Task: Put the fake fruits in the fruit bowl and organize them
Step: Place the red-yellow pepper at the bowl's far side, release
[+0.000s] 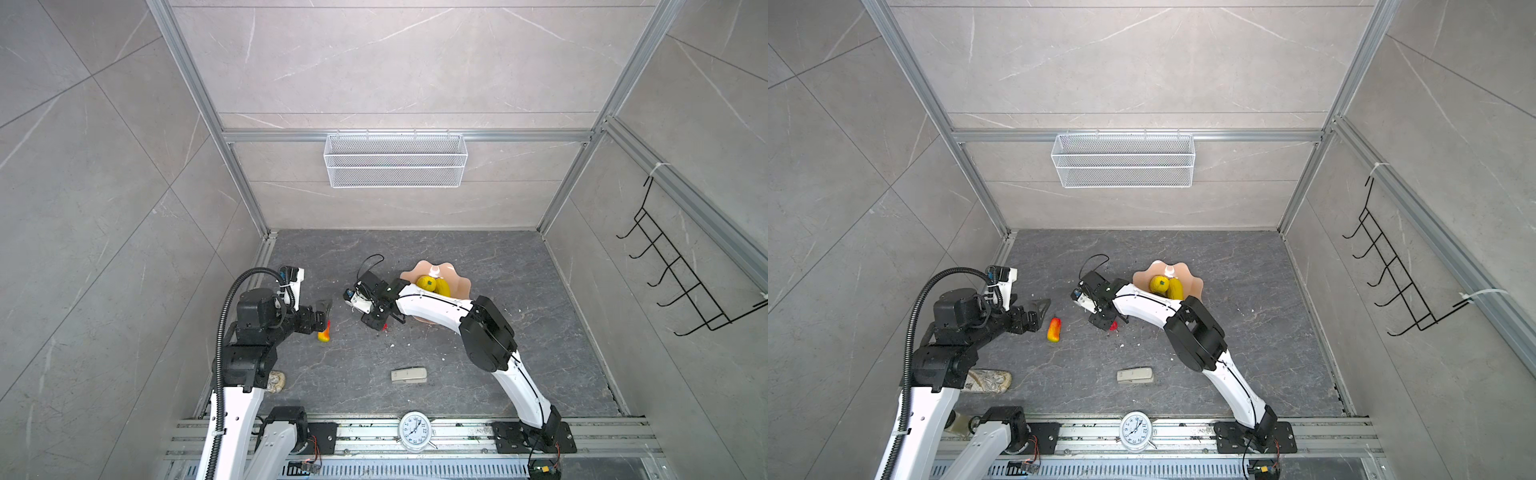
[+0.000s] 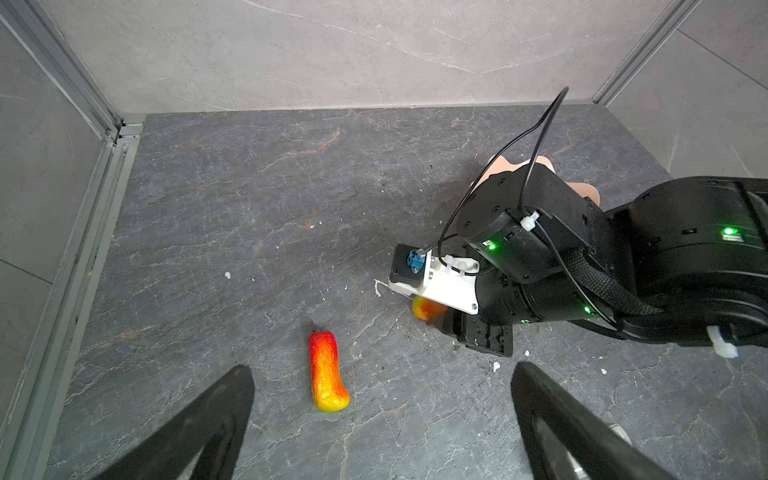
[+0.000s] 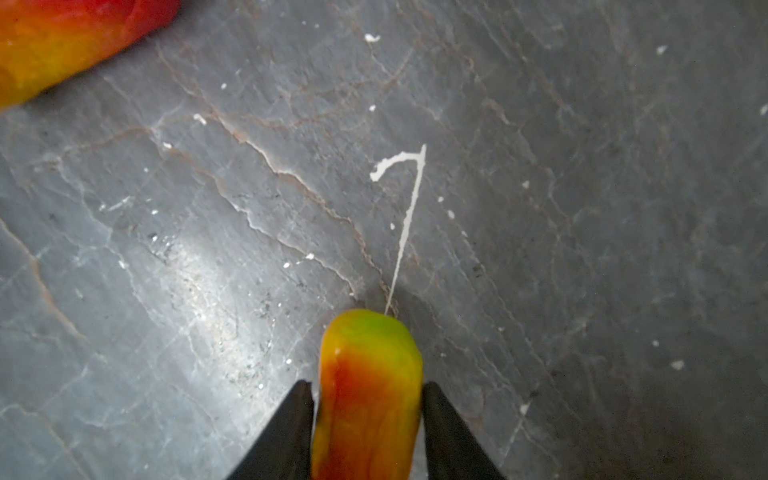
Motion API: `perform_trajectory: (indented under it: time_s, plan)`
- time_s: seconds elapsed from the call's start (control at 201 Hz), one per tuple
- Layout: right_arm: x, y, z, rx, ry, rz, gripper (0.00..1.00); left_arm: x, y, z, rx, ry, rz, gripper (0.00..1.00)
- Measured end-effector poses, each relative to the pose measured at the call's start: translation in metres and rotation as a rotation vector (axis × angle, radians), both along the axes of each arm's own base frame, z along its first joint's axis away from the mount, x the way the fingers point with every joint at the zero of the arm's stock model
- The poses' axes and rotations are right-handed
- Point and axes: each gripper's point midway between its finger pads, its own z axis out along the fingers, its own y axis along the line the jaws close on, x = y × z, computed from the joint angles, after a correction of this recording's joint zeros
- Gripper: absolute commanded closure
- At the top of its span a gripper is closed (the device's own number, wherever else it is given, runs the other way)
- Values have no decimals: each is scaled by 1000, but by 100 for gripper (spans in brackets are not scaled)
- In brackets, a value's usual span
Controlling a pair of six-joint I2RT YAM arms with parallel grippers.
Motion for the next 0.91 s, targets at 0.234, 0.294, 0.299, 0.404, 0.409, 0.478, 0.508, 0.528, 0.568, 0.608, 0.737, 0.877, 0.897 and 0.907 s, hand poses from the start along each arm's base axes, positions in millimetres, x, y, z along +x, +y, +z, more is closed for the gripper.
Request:
perform_trajectory:
  time_s: [0.234,0.294,0.299,0.404,0.409,0.478,0.508,0.528,0.568,0.608,0.737,0.877,0.897,0.907]
  plan:
    - [-4,-7,6,-6,0,-8,85,0,0,0,0,-1,0,0]
    - [-8,-15,16,-1,1,-17,85,0,0,0,0,-1,0,0]
    - [-9,-15,16,-1,1,-18,85,0,0,0,0,-1,0,0]
    - [-11,-36,51,56,-4,-75,85,0,0,0,0,-1,0,0]
    - [-11,-38,55,65,-5,-83,85,0,0,0,0,-1,0,0]
    - [2,-62,91,142,-37,-174,85,0,0,0,0,-1,0,0]
    - [13,-79,109,181,-60,-233,86,0,0,0,0,-1,0,0]
    - [20,-91,120,202,-76,-275,86,0,0,0,0,-2,0,0]
    - [35,-115,137,243,-107,-362,86,0,0,0,0,-2,0,0]
    - [52,-145,152,279,-141,-462,86,0,0,0,0,-2,0,0]
    - [84,-226,154,292,-188,-731,87,0,0,0,0,-2,0,0]
    - [82,-259,109,232,-130,-868,87,-1,0,1,-1,-3,0,0]
    - [81,-261,102,224,-120,-879,87,-1,0,1,-1,-4,-1,0]
    - [80,-262,99,219,-115,-885,87,-1,0,1,-1,-5,-1,0]
